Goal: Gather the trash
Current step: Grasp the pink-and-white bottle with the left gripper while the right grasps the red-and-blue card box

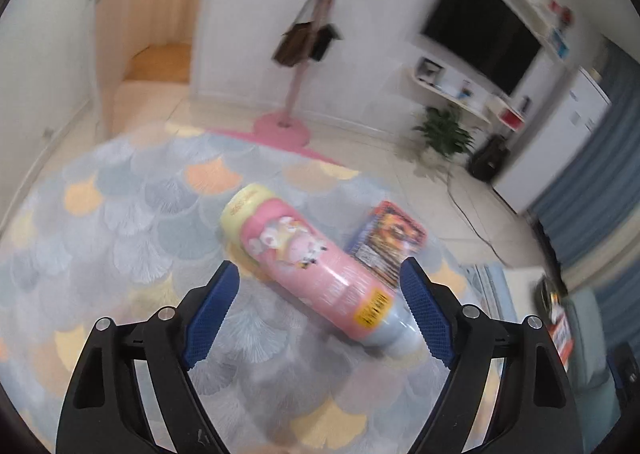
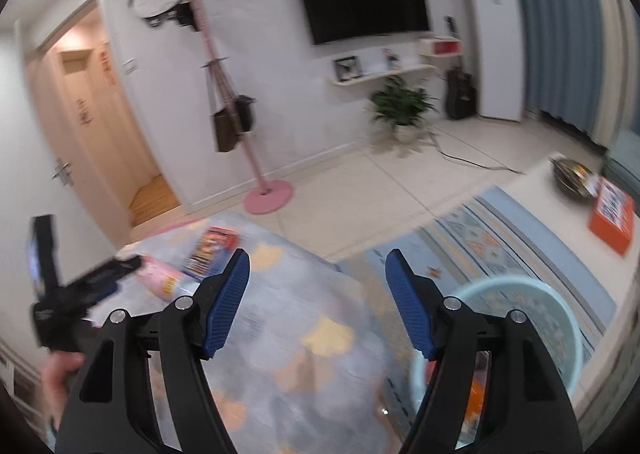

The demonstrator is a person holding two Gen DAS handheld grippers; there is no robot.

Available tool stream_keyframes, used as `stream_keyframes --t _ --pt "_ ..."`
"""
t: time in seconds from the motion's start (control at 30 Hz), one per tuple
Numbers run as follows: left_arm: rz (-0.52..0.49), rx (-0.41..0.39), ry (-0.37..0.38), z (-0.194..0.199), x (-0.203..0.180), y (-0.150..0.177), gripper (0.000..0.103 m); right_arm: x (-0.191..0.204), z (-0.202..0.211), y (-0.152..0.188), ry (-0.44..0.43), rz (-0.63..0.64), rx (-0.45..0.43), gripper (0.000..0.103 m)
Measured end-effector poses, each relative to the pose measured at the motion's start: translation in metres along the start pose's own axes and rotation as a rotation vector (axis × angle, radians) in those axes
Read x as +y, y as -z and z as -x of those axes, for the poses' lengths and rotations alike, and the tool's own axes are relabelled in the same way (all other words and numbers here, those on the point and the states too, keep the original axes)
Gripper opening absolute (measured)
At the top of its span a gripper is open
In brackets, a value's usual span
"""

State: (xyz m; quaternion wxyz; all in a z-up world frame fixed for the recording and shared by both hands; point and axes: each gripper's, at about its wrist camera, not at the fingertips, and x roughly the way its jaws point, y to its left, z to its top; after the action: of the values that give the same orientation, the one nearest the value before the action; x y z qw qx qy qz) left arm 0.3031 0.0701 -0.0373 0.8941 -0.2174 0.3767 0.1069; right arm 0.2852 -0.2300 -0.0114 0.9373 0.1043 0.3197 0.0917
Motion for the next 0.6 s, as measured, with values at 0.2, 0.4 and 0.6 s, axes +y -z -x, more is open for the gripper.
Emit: stream_keyframes --t 0.2,0.4,0.6 --pt "0.052 0.071 -0.013 -0.033 -0.001 0.001 0.081 0.049 -0.027 -0.023 -0.060 0.103 -0.012 0.067" --pt "0.061 0.093 -0.072 -0.055 -0.004 0.000 0.083 0.063 -0.053 -0.028 -0.086 0.110 0.018 0.067" --pt "0.010 0.110 -0.040 -0.058 -0.001 -0.006 0.078 0.081 -0.095 -0.032 -0.151 0.079 0.099 0.067"
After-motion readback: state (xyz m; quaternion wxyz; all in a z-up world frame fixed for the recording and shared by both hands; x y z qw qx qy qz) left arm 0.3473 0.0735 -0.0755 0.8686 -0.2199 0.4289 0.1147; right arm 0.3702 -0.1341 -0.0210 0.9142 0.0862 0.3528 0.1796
